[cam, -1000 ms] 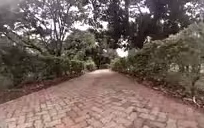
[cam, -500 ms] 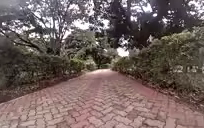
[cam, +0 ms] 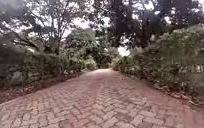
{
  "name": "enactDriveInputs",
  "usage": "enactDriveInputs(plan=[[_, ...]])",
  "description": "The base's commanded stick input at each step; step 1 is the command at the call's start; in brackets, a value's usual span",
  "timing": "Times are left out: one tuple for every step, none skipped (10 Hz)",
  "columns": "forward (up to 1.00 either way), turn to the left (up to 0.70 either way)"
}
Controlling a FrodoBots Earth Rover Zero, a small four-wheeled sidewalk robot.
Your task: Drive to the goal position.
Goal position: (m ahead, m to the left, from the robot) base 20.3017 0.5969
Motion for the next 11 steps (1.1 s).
enactDriveInputs(plan=[[0.7,-0.01],[0.7,0.0],[0.7,0.0],[0.7,0.0],[0.7,0.0],[0.7,0.0],[0.7,-0.35],[0.7,-0.35],[0.7,-0.35],[0.7,-0.35],[0.7,0.0]])
